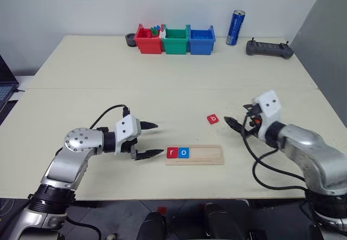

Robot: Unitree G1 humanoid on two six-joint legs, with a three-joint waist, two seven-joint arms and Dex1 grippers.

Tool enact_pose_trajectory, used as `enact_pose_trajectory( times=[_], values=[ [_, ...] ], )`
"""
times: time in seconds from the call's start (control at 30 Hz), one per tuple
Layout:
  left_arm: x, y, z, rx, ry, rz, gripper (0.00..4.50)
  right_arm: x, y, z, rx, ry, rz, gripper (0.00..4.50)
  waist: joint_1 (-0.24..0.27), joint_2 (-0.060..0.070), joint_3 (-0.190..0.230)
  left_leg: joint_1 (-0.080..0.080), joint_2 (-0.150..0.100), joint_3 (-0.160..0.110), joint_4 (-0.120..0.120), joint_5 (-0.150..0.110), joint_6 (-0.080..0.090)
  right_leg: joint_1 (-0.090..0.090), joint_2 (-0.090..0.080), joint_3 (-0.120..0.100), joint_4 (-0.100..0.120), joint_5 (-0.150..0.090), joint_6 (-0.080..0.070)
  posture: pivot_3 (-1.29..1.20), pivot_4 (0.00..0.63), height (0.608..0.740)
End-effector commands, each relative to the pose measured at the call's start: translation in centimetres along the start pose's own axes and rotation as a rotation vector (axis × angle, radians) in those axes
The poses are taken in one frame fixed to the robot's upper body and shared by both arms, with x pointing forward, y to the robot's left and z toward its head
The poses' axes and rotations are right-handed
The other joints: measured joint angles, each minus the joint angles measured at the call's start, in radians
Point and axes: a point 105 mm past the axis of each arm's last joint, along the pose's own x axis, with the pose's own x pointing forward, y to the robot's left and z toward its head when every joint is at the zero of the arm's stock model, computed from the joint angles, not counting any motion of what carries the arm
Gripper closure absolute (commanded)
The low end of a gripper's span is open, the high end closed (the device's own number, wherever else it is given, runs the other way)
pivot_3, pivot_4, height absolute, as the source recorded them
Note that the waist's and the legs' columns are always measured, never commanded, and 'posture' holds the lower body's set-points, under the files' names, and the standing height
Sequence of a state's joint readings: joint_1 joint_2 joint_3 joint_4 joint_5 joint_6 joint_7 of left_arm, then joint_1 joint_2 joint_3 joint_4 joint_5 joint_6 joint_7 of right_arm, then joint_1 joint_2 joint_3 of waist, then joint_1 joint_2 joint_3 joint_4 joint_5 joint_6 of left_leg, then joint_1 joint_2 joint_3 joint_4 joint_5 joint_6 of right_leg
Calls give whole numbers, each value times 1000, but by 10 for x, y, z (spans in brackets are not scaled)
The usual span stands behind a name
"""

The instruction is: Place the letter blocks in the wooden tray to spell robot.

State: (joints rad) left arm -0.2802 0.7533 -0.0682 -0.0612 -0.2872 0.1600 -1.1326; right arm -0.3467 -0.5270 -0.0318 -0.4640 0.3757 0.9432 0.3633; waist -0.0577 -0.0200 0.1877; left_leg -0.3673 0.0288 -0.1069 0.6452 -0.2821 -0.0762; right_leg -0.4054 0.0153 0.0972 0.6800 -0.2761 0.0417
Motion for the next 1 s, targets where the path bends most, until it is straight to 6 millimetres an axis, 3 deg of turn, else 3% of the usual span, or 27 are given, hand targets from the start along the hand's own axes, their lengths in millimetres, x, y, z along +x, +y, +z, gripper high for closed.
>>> enact_pose_trajectory(
  times=[0.03, 0.37, 0.67, 0.77, 1.0],
  values=[
    [-9, 5, 9, 12, -43, 41, 31, 15, 2, -4, -14, 31, -44, 0, 0, 0, 0, 0, 0, 0, 0, 0, 0, 0, 0, 0, 0, 0, -1, 0, 150, 740],
    [-17, -1, 16, -26, -68, 12, 31, 48, 30, -22, 22, 83, 9, 0, 0, 0, 0, -1, 0, 0, 0, 0, 0, -1, 0, 0, 0, 1, -2, 0, 150, 740],
    [-26, -13, 12, -33, -14, -61, 31, 70, 37, -30, 27, 97, 14, 0, -6, 0, 0, -1, 0, 0, -1, 0, 0, -2, 0, 0, 0, 1, -2, 0, 150, 740],
    [-34, -15, 2, -26, 22, -77, 0, 73, 38, -31, 28, 99, 10, 647, -8, 0, 0, -1, 0, 0, -1, 0, 0, -1, 0, 0, 1, 1, -2, 0, 150, 740],
    [-37, -26, -5, 13, -17, -156, 0, 73, 34, -28, 36, 73, -22, 3027, -10, 1, 0, -1, 0, 0, -1, 0, 0, -2, 0, 0, 0, 1, -3, 0, 150, 740]
  ],
)
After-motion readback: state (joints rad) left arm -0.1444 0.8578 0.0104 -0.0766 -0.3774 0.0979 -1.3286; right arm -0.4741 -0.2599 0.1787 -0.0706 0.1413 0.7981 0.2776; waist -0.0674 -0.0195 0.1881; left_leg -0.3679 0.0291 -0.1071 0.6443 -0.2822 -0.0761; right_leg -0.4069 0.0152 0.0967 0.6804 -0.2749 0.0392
